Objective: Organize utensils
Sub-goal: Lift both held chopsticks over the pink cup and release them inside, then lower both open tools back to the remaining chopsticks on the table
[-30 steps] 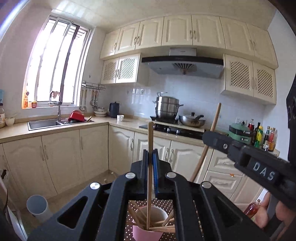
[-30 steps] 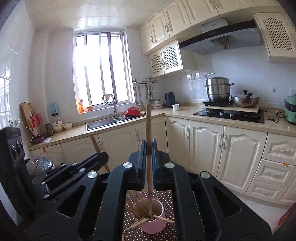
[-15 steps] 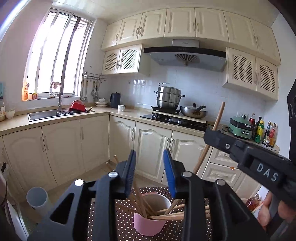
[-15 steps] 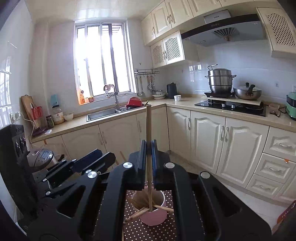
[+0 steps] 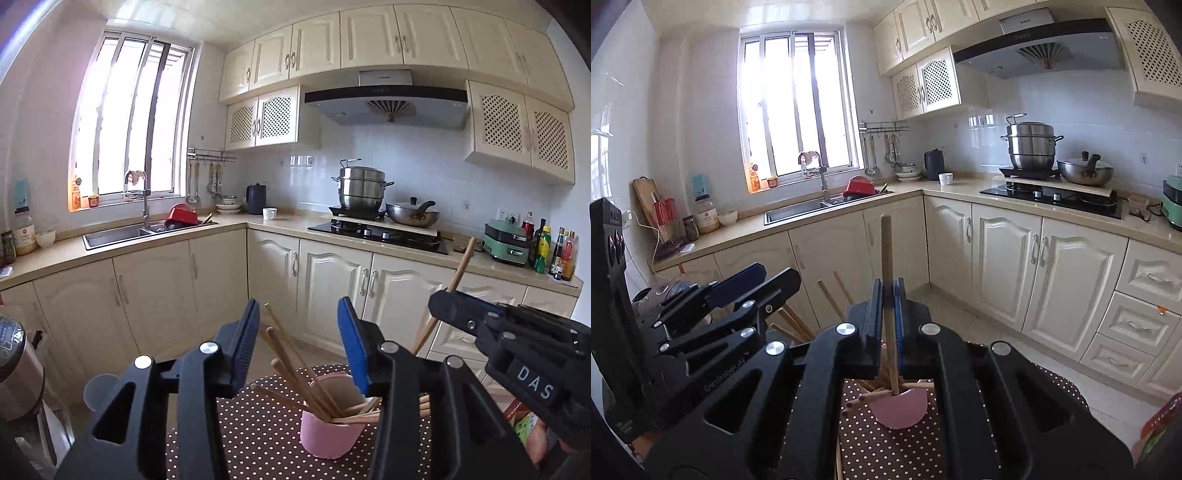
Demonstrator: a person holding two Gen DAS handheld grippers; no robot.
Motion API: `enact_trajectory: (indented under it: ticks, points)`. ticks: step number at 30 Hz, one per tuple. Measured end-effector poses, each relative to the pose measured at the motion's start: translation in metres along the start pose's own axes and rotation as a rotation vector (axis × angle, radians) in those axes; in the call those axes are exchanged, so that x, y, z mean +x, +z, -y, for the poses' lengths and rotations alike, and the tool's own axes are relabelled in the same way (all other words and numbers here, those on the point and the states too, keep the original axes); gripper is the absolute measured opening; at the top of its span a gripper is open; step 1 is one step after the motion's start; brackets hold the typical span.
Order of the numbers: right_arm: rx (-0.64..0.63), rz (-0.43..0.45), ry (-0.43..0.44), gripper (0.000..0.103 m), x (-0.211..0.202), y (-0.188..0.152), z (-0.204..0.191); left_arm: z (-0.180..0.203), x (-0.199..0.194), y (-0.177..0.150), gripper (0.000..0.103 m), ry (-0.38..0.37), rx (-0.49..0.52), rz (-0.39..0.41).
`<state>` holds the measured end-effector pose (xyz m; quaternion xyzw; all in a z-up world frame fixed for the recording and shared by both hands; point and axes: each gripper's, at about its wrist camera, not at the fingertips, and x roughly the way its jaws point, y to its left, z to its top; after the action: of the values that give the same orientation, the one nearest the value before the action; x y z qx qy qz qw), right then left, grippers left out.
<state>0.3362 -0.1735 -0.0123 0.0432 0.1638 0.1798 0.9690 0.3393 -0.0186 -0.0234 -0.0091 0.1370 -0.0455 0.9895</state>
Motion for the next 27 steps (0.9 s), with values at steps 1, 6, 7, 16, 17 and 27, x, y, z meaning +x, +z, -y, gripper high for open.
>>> enact_trajectory:
  ticks: [1,6,7,16,17,27]
  points:
    - [-0.001,-0.002,-0.001,0.006,0.000,-0.001,0.000,-0.001,-0.001,0.000,0.045,0.003,-0.002,-0.001]
    - [-0.003,-0.014,-0.005,0.007,0.001,-0.004,-0.001,-0.004,-0.003,0.000,0.049,0.017,-0.002,-0.006]
    - [-0.004,-0.019,-0.004,0.007,0.002,-0.005,-0.002,-0.005,-0.004,0.000,0.051,0.022,-0.002,-0.007]
    - [0.002,-0.075,0.001,0.009,0.010,-0.016,-0.005,-0.010,-0.009,-0.004,0.057,0.032,0.001,-0.016]
    - [0.004,-0.080,0.001,0.009,0.012,-0.017,-0.005,-0.010,-0.010,-0.004,0.057,0.032,0.002,-0.017]
    - [0.023,-0.078,0.007,0.015,0.001,-0.016,-0.006,-0.016,-0.022,-0.002,0.059,0.029,-0.005,-0.009]
